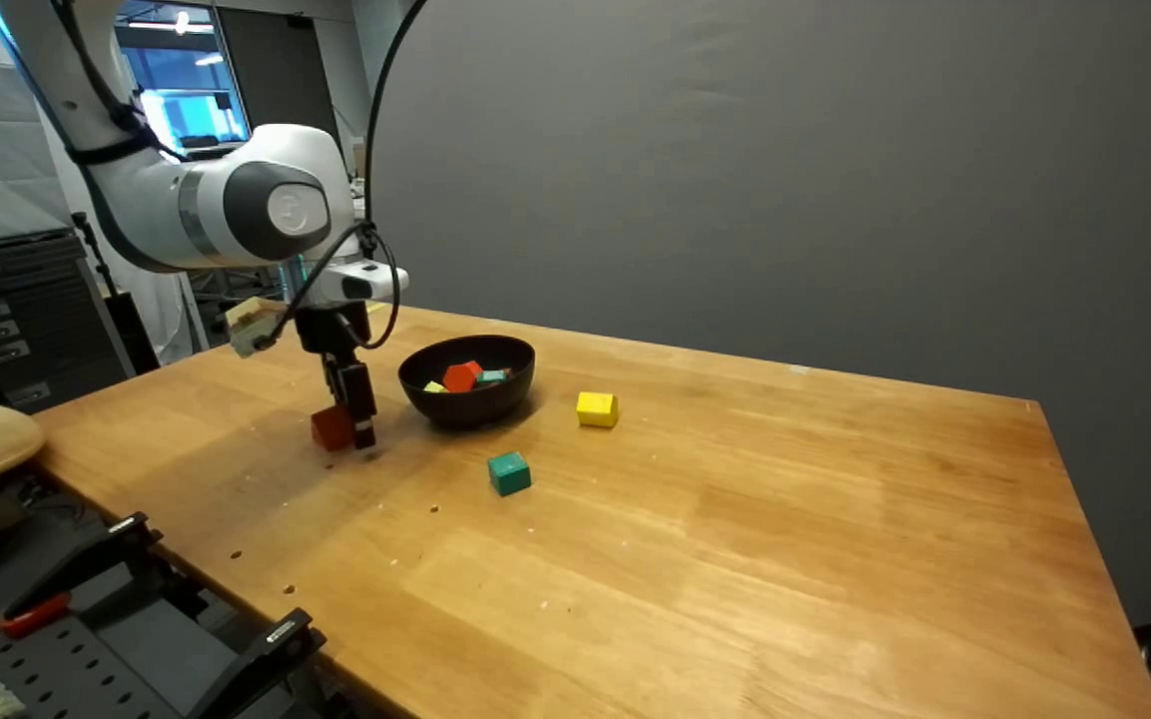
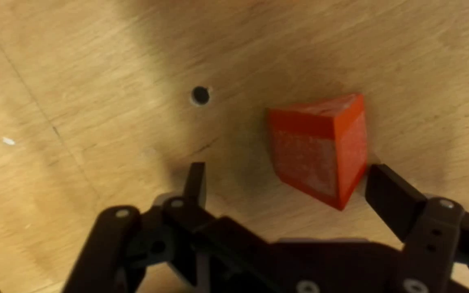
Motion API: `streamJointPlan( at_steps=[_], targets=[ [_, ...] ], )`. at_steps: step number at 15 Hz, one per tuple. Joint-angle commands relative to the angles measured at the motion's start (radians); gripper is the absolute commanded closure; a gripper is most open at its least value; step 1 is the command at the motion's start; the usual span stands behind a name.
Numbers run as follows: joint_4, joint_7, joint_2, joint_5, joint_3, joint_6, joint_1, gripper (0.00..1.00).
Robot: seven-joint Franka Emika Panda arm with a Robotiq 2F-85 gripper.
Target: Put all the blocks inside the black bowl
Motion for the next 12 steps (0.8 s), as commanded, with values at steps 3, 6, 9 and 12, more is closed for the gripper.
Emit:
streamJointPlan(
  at_steps=[3,6,9,12],
  targets=[
    [-0.040,-0.004,-0.065,0.155,0.104,-0.108,-0.072,0.00],
    [-0.013,-0.003,-0.027,0.174,0.115,-0.093,-0.075,0.00],
    [-0.014,0.035,-0.023,0.149,0.098,-0.084,-0.058,0.00],
    [0.032,0.073,0.041,0.026,0.027,-0.076,-0.016,0.00]
  ],
)
